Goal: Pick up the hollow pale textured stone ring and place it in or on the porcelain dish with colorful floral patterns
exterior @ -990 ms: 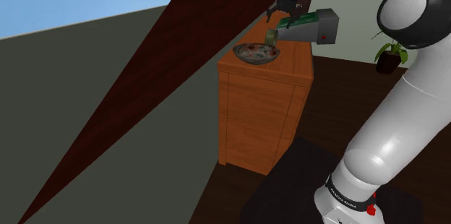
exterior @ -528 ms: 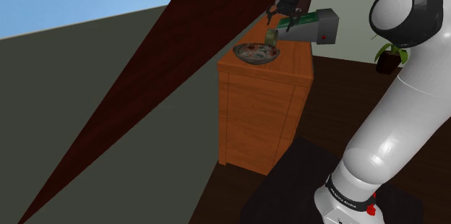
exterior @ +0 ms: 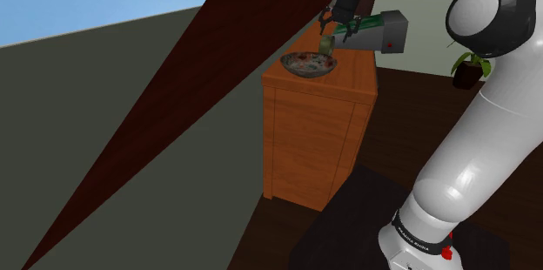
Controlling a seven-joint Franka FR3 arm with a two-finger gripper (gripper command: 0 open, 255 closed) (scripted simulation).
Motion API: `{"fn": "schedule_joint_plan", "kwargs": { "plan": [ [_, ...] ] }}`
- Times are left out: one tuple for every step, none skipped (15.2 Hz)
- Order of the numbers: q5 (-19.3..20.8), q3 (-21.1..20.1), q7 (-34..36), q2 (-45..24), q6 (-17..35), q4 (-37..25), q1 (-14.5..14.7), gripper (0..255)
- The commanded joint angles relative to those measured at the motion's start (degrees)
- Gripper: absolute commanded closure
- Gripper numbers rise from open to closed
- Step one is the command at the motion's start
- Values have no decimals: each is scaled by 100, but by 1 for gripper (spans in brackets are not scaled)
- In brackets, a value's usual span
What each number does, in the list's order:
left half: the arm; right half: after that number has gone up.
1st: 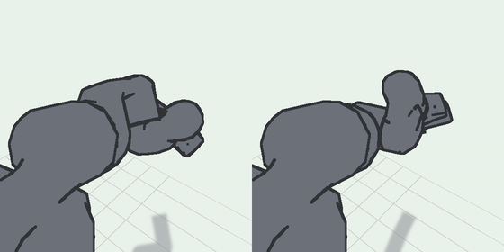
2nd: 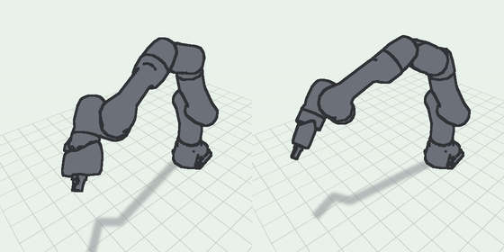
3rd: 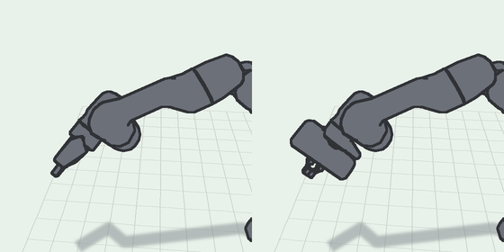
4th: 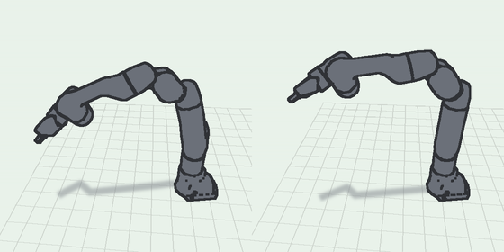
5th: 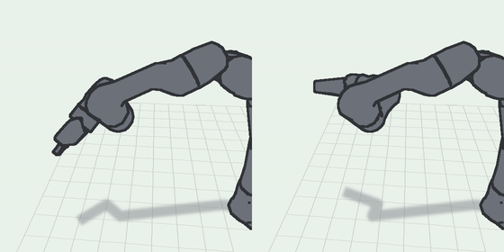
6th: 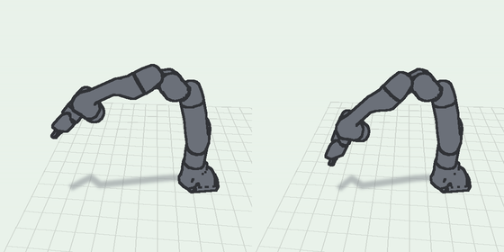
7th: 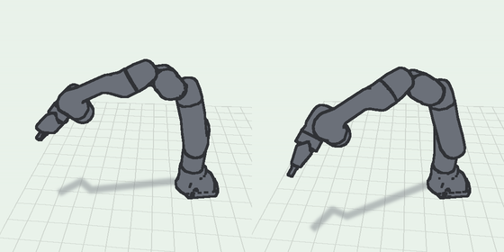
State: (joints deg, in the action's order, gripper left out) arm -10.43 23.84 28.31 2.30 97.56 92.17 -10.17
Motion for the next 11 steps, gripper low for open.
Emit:
{"fn": "schedule_joint_plan", "kwargs": {
  "plan": [
    [0, 0, -1, 1, 3, 3, 0, 0],
    [0, 0, 0, 0, 1, 1, 0, 0],
    [0, 0, 0, 0, 1, 1, 0, 255],
    [0, 0, 0, 0, 1, 1, 0, 255],
    [0, 0, 0, 0, 1, 1, 0, 255],
    [0, 0, 0, 1, 1, 1, 0, 255],
    [0, 0, 0, 1, 1, 1, 0, 255],
    [0, 0, 0, 0, 1, 1, 0, 255],
    [0, 0, 0, 0, 1, 2, 0, 255],
    [0, 0, 0, 0, 1, 1, 0, 255],
    [0, 0, 0, 0, 1, 1, 0, 255]
  ]
}}
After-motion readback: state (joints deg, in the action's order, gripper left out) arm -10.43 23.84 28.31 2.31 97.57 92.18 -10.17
